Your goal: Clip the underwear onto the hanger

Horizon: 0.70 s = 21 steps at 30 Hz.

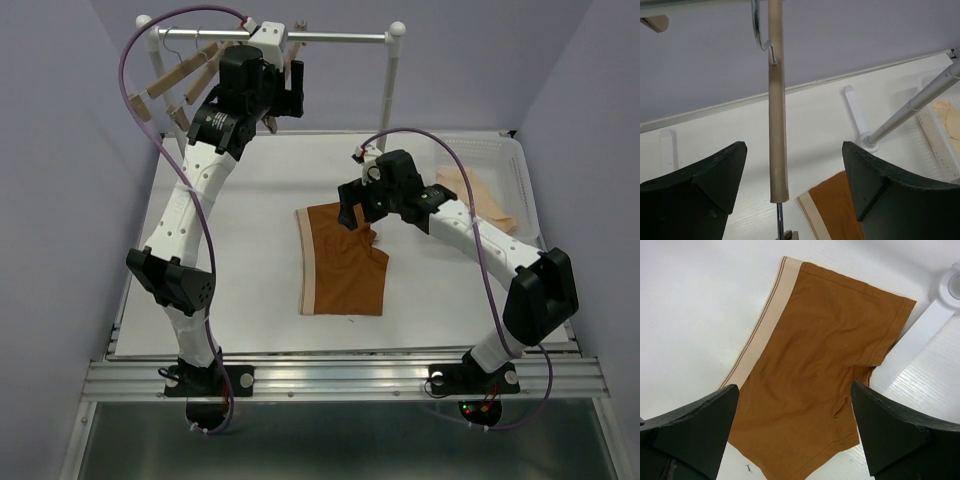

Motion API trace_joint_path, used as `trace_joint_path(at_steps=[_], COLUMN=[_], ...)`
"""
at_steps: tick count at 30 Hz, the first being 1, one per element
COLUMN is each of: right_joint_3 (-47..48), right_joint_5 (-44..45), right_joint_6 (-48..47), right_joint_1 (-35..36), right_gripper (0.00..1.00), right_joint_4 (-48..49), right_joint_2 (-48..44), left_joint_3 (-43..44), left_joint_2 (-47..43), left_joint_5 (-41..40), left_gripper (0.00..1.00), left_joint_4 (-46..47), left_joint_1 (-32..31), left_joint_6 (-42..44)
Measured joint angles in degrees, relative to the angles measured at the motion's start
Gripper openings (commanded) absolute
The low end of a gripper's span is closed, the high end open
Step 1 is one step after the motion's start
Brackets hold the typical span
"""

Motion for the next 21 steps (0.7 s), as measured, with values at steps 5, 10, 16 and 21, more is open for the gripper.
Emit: trace_joint_path(at_steps=[5, 10, 16, 21], right_joint_3=[0.0, 0.0, 0.0, 0.0], right_joint_5=[0.4, 0.8, 1.5, 1.5], right_joint_6=[0.0, 0.0, 0.0, 0.0], right_joint_1=[0.0, 0.0, 0.0, 0.0], right_gripper=[1.00, 1.00, 1.00, 1.00], right_joint_4=[0.0, 0.0, 0.0, 0.0], right_joint_2=[-0.5, -0.6, -0.7, -0.9], left_joint_3=[0.0, 0.0, 0.0, 0.0], left_joint_2=[0.1, 0.1, 0.1, 0.1], left_joint_5=[-0.9, -1.3, -2.1, -2.2], left_gripper=[0.61, 0.35, 0.15, 0.00], left_joint_4=[0.3, 1.2, 1.9, 2.1], left_joint_1=[0.0, 0.0, 0.0, 0.0], left_joint_6=[-0.1, -0.7, -1.3, -1.9])
